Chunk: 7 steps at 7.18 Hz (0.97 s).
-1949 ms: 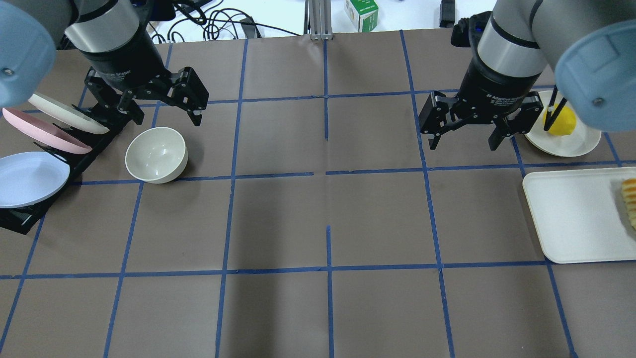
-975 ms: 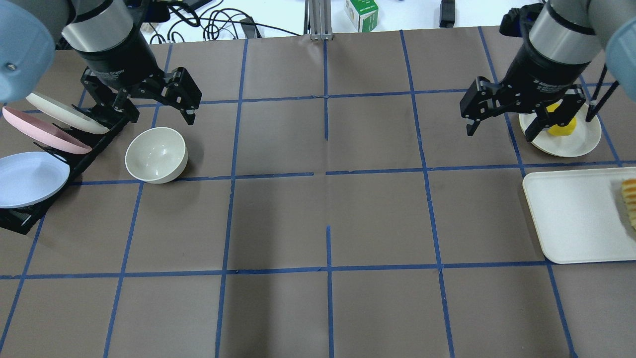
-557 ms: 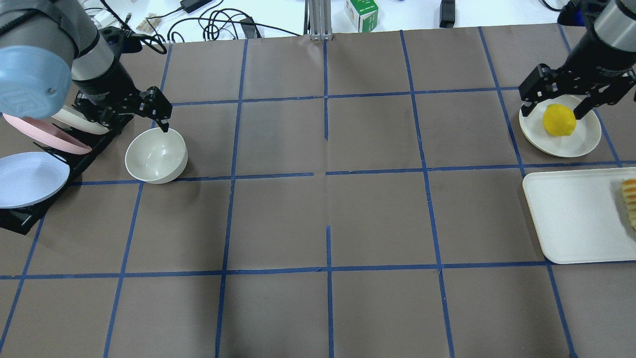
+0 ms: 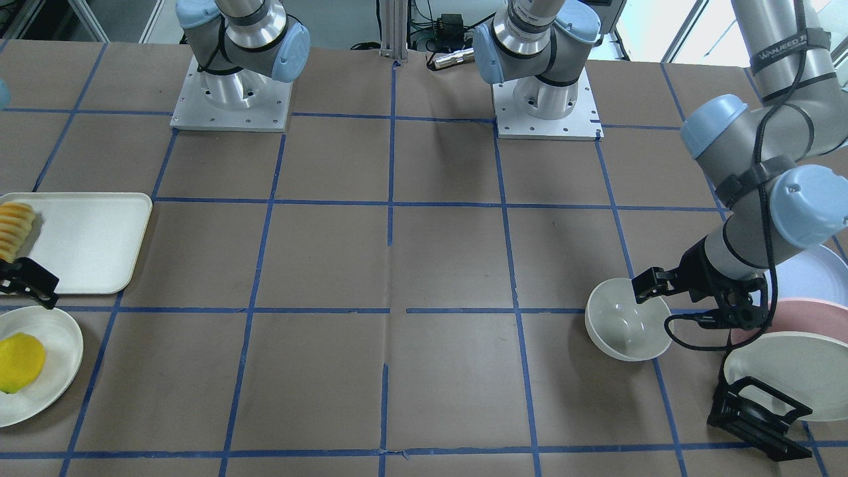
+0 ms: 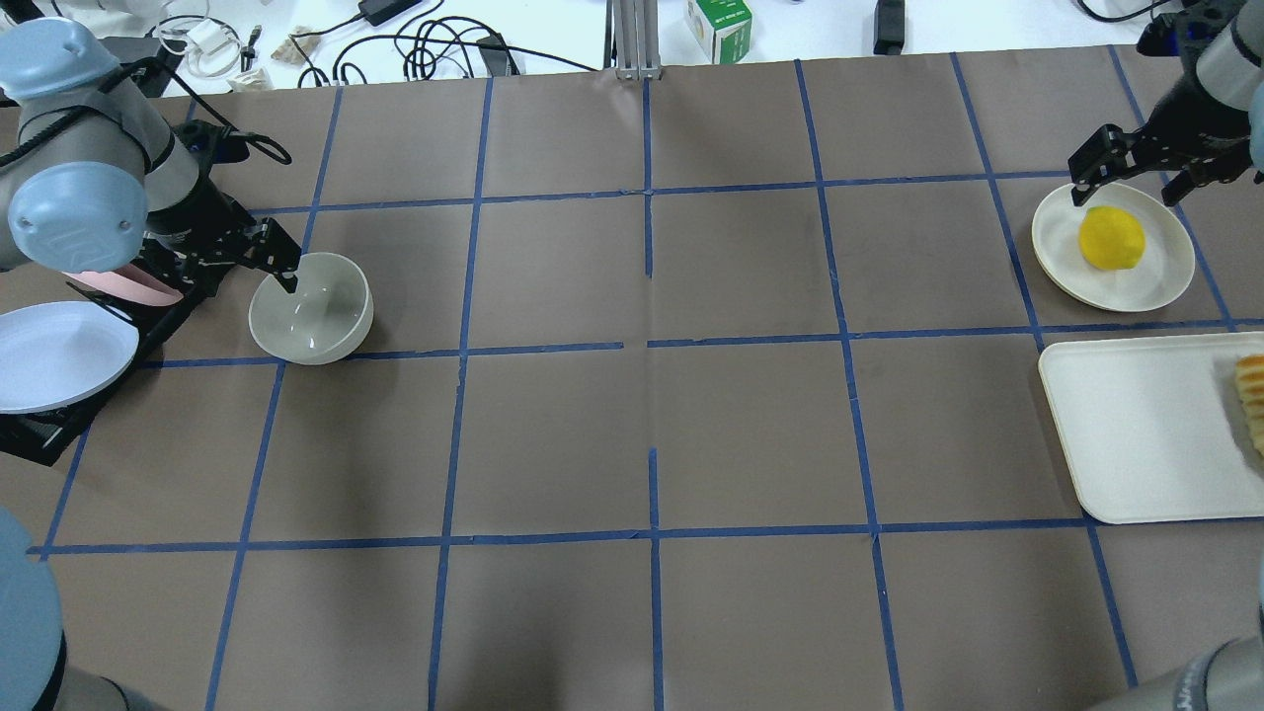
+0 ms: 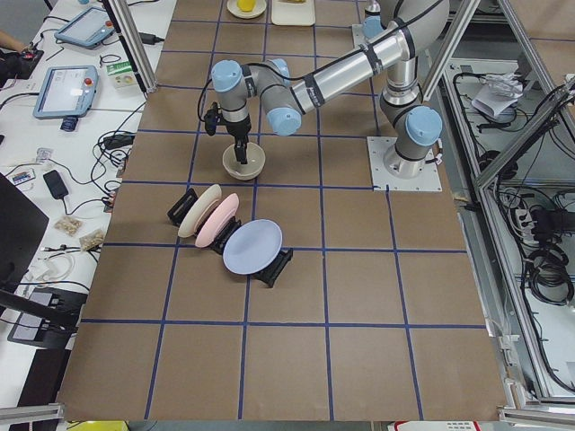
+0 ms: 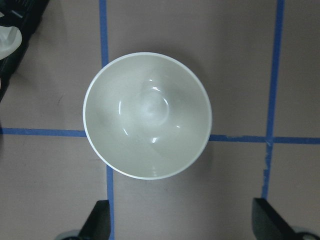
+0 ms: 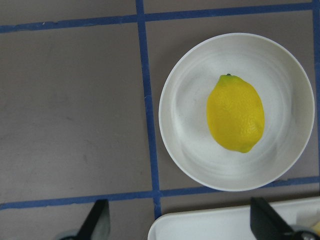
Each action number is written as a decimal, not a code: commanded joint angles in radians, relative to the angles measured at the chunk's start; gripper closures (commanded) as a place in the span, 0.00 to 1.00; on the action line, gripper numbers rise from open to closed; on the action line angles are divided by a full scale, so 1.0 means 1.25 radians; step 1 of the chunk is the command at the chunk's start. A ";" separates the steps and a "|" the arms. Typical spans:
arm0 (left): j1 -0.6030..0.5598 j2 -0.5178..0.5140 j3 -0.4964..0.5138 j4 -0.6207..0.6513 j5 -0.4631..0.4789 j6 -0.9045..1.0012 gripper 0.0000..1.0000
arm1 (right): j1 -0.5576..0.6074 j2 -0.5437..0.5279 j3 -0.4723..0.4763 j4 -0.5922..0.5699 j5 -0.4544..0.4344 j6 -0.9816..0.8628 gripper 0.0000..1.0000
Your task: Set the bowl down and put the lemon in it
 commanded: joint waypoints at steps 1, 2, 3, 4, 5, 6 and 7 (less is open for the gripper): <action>0.008 -0.065 -0.003 0.053 0.010 0.050 0.00 | -0.012 0.098 -0.079 -0.043 -0.019 -0.048 0.00; 0.012 -0.081 -0.003 0.056 0.011 0.083 0.00 | -0.023 0.130 -0.125 -0.043 -0.019 -0.075 0.00; 0.028 -0.093 -0.010 0.058 0.009 0.122 0.04 | -0.034 0.166 -0.136 -0.043 -0.017 -0.074 0.00; 0.030 -0.096 -0.023 0.094 0.008 0.148 0.17 | -0.035 0.192 -0.147 -0.043 -0.018 -0.064 0.00; 0.030 -0.094 -0.025 0.111 0.007 0.181 0.84 | -0.042 0.209 -0.142 -0.043 -0.018 -0.065 0.00; 0.033 -0.092 -0.019 0.116 0.002 0.198 1.00 | -0.044 0.220 -0.145 -0.043 -0.018 -0.078 0.00; 0.033 -0.094 -0.026 0.116 0.001 0.194 1.00 | -0.044 0.227 -0.142 -0.043 -0.020 -0.076 0.00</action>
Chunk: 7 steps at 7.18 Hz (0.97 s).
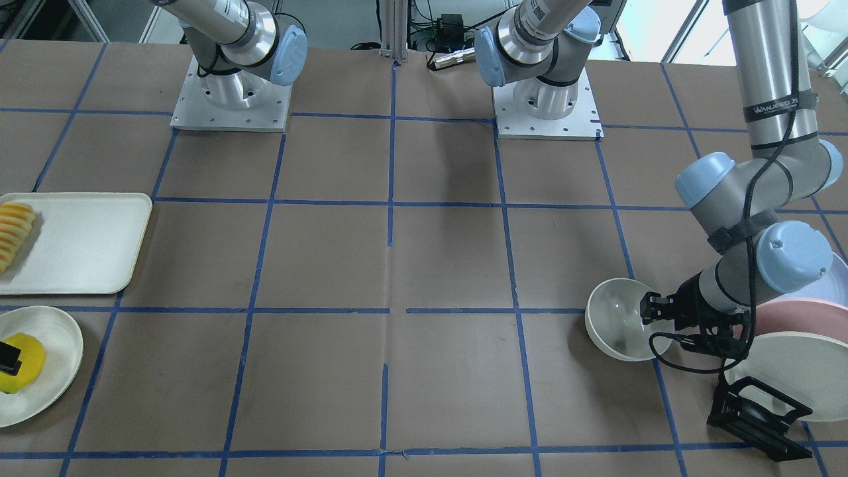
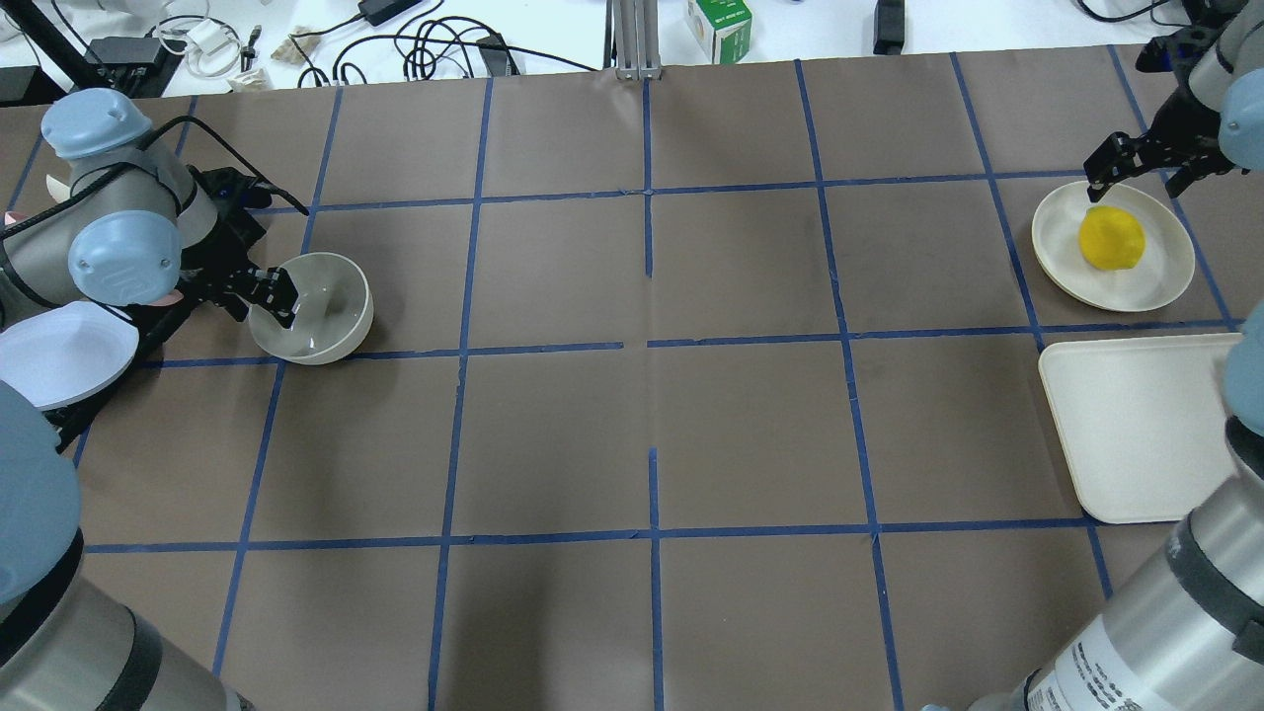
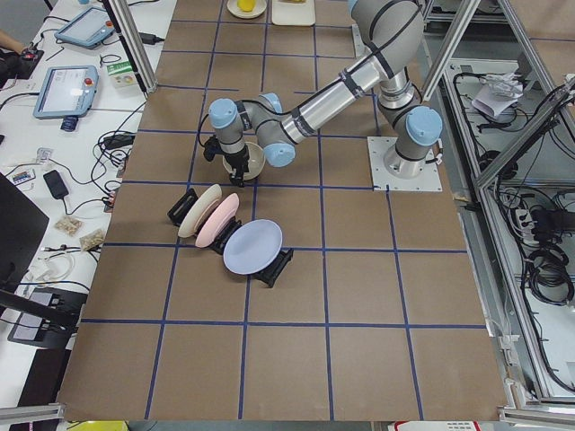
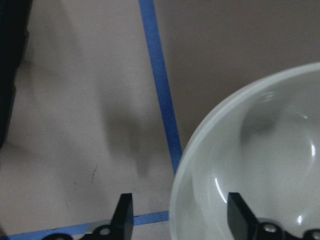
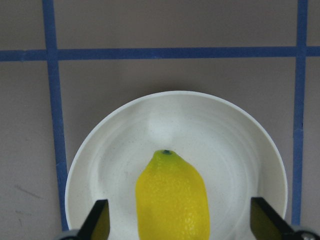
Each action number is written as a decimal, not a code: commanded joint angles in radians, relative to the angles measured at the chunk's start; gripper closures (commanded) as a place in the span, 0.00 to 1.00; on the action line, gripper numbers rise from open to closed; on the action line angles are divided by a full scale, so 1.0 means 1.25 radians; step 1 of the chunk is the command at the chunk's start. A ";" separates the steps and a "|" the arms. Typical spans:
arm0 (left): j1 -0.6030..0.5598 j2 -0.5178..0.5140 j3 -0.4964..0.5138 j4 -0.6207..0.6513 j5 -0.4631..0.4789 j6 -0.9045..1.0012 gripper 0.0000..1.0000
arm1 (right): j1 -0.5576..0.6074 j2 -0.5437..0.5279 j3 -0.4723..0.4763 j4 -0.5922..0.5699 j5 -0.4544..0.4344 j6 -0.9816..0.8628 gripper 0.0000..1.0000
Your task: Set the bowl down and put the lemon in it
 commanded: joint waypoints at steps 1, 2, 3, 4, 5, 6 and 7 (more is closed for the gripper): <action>0.001 -0.002 -0.003 0.001 -0.020 0.000 1.00 | -0.002 0.030 0.003 0.000 -0.001 0.009 0.00; 0.002 -0.001 -0.003 0.000 -0.057 -0.011 1.00 | -0.002 0.039 0.006 0.001 0.005 0.010 0.00; 0.002 0.010 0.002 -0.005 -0.059 -0.039 1.00 | -0.002 0.040 0.008 0.001 0.012 0.004 0.06; 0.011 0.026 0.008 -0.021 -0.065 -0.060 1.00 | -0.002 0.047 0.008 0.004 0.009 0.004 0.05; 0.008 0.051 0.013 -0.065 -0.138 -0.063 1.00 | -0.002 0.056 0.008 0.005 0.008 -0.003 0.07; -0.009 0.078 0.020 -0.106 -0.155 -0.091 1.00 | -0.002 0.052 0.003 0.013 0.002 -0.003 0.54; -0.038 0.089 0.008 -0.110 -0.229 -0.175 1.00 | -0.002 0.046 -0.006 0.029 -0.003 -0.001 0.94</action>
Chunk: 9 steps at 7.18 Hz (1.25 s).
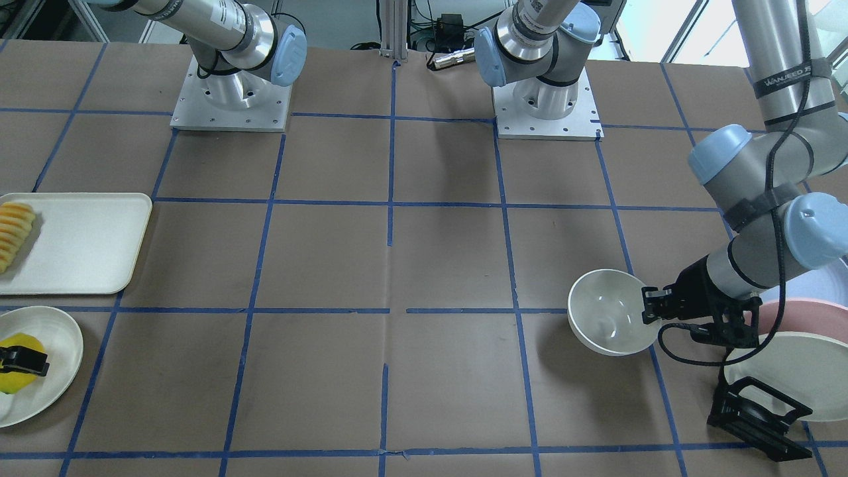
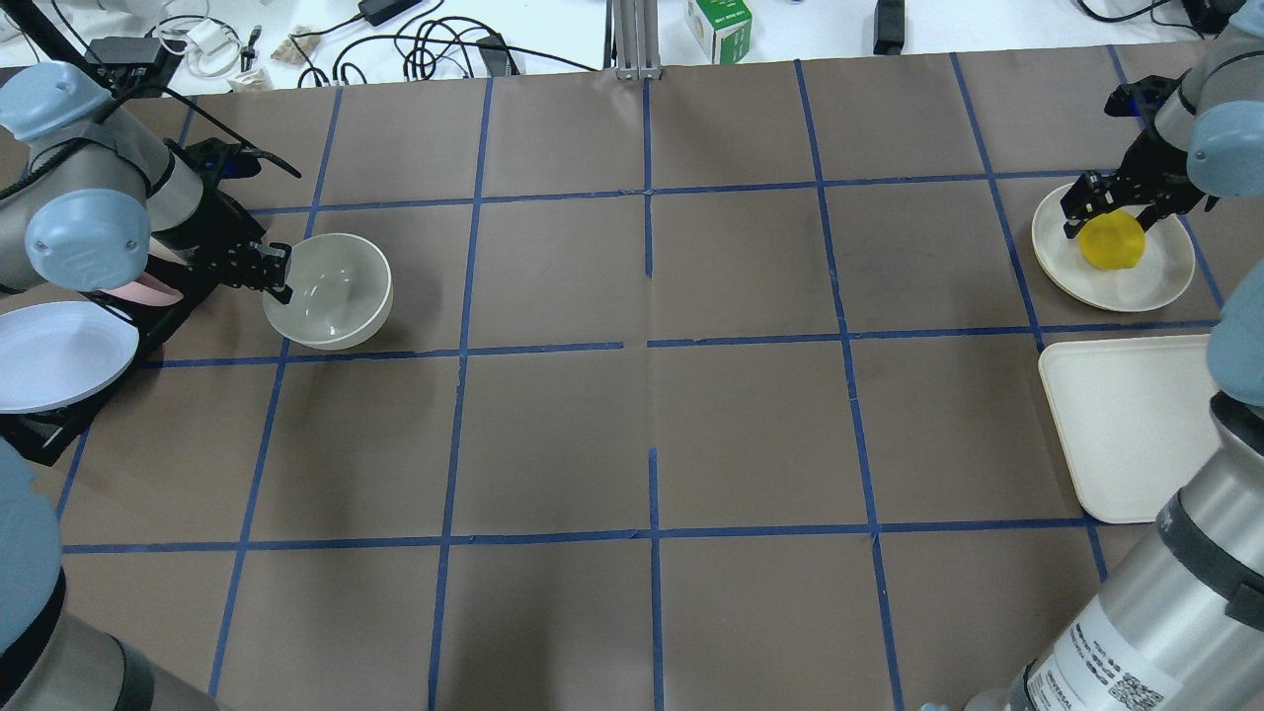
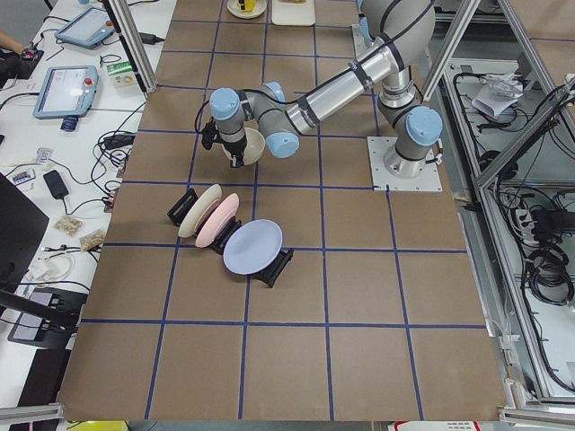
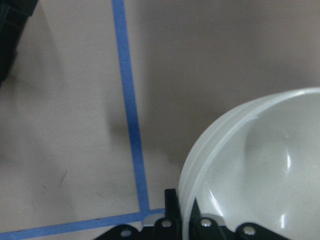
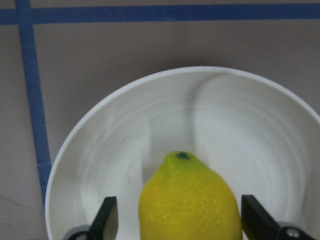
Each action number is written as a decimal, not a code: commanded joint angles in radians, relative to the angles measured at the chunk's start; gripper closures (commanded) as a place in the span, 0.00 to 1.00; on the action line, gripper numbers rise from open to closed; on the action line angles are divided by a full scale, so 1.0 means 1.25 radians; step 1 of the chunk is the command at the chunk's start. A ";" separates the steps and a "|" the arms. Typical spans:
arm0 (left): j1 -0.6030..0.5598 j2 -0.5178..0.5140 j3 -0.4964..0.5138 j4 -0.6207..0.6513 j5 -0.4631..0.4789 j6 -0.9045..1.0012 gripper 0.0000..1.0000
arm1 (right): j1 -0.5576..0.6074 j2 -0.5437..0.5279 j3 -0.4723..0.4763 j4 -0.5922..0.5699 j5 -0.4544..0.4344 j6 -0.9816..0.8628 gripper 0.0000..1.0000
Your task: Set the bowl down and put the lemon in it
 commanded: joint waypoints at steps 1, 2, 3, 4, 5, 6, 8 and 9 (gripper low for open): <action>-0.088 0.023 -0.006 -0.022 -0.104 -0.154 1.00 | 0.000 -0.017 -0.019 0.066 -0.017 0.001 1.00; -0.169 0.016 -0.006 -0.011 -0.121 -0.278 1.00 | 0.000 -0.032 -0.042 0.113 -0.024 0.009 1.00; -0.246 0.001 -0.003 0.006 -0.122 -0.389 1.00 | 0.002 -0.061 -0.074 0.170 -0.023 0.012 1.00; -0.303 -0.010 -0.009 0.060 -0.122 -0.461 1.00 | 0.012 -0.098 -0.110 0.241 -0.014 0.029 1.00; -0.347 -0.020 -0.014 0.090 -0.122 -0.532 1.00 | 0.045 -0.122 -0.145 0.321 -0.011 0.092 1.00; -0.379 -0.028 -0.017 0.109 -0.119 -0.568 1.00 | 0.107 -0.144 -0.169 0.368 -0.013 0.161 1.00; -0.432 -0.053 -0.017 0.133 -0.114 -0.605 1.00 | 0.202 -0.181 -0.179 0.424 -0.009 0.266 1.00; -0.437 -0.062 -0.017 0.140 -0.113 -0.604 1.00 | 0.230 -0.183 -0.176 0.436 -0.009 0.295 1.00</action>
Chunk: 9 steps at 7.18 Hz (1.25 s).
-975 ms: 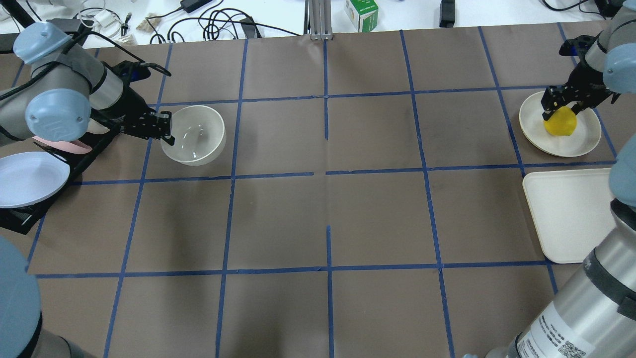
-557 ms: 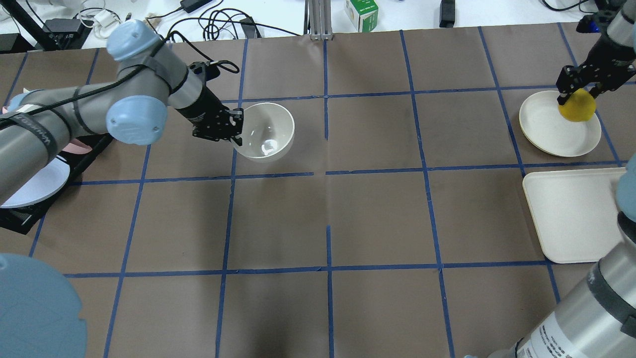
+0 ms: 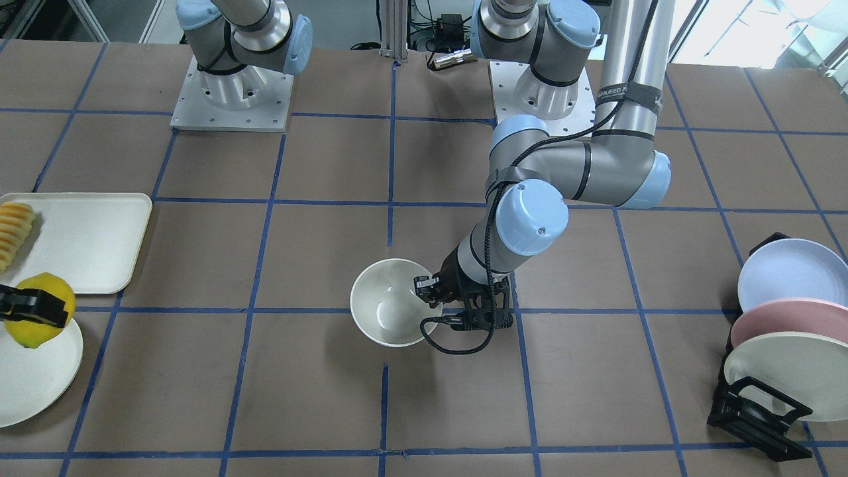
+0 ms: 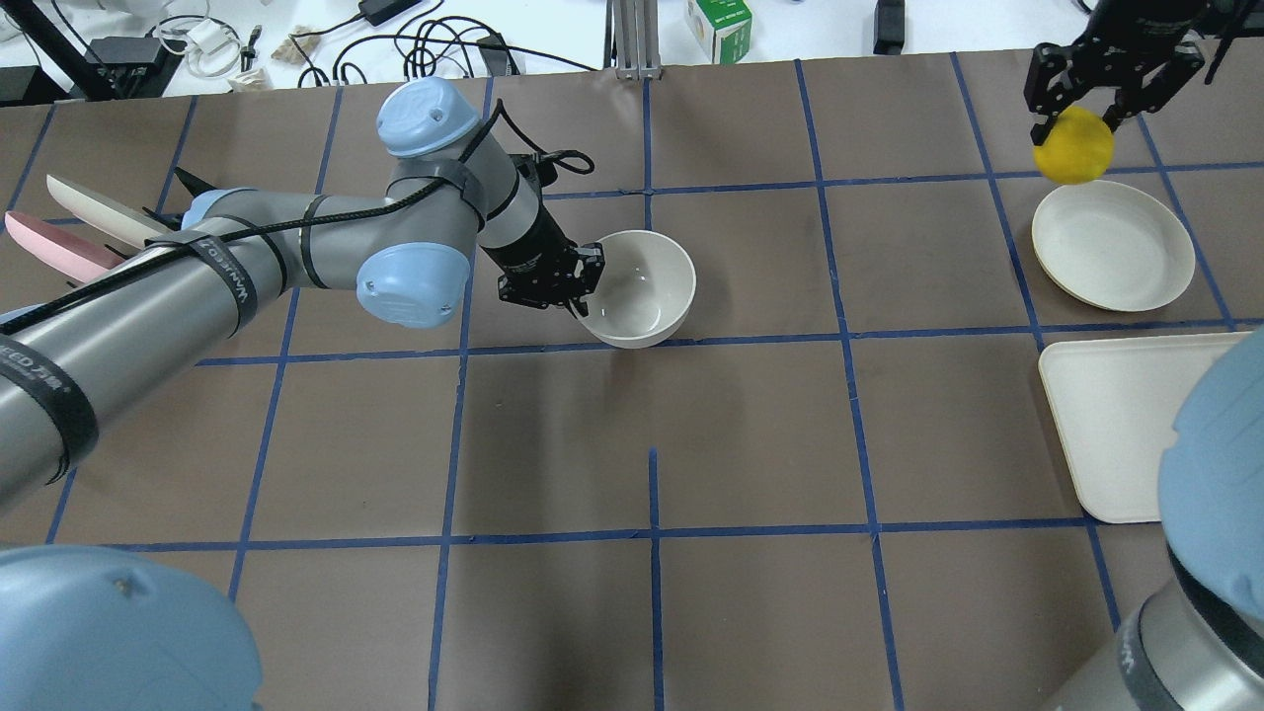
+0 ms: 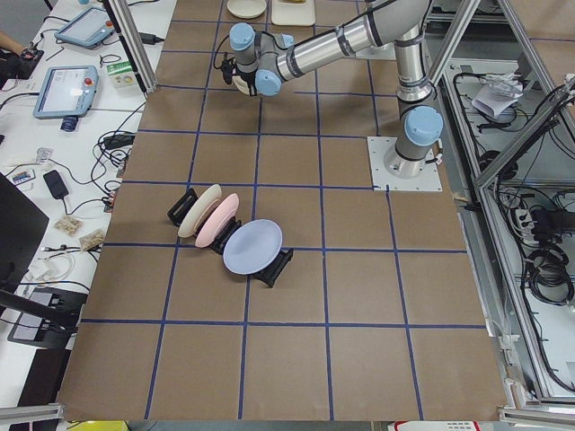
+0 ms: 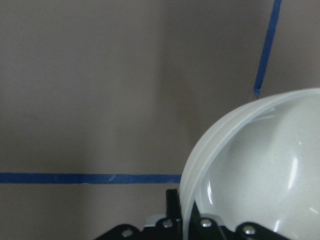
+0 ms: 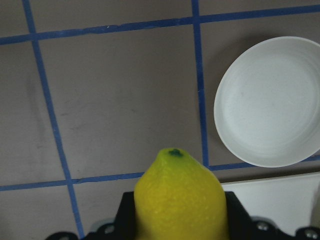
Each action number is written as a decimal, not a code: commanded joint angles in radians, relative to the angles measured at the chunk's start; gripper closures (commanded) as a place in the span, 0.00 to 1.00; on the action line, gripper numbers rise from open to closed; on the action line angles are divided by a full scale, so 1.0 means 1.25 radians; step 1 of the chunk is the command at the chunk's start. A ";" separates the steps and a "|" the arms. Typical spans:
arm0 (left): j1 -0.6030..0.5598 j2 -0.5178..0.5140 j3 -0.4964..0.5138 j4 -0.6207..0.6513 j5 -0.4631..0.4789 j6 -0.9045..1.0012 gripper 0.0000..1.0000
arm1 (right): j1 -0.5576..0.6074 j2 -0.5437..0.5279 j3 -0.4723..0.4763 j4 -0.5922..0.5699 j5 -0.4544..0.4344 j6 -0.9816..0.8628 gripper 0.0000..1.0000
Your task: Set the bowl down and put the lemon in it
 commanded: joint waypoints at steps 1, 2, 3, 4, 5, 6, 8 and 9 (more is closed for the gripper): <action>-0.021 -0.025 -0.004 0.012 0.009 -0.015 1.00 | 0.058 -0.010 0.001 0.021 0.004 0.049 1.00; -0.025 -0.027 -0.004 0.020 0.032 -0.014 0.55 | 0.080 -0.010 0.007 0.021 0.010 0.055 1.00; -0.025 -0.028 0.008 0.020 0.040 -0.017 0.01 | 0.109 -0.010 0.009 0.022 0.019 0.110 1.00; -0.021 0.003 0.025 -0.001 0.042 -0.021 0.00 | 0.153 -0.010 0.007 0.018 0.022 0.167 1.00; -0.005 0.034 0.066 -0.098 0.055 -0.004 0.00 | 0.193 -0.010 0.007 0.013 0.022 0.179 1.00; 0.012 0.072 0.123 -0.203 0.062 0.025 0.00 | 0.234 -0.010 0.007 0.010 0.023 0.179 1.00; 0.046 0.166 0.162 -0.331 0.172 0.200 0.00 | 0.306 -0.006 0.009 -0.011 0.024 0.200 1.00; 0.079 0.209 0.168 -0.380 0.177 0.219 0.00 | 0.331 0.009 0.012 -0.046 0.036 0.277 1.00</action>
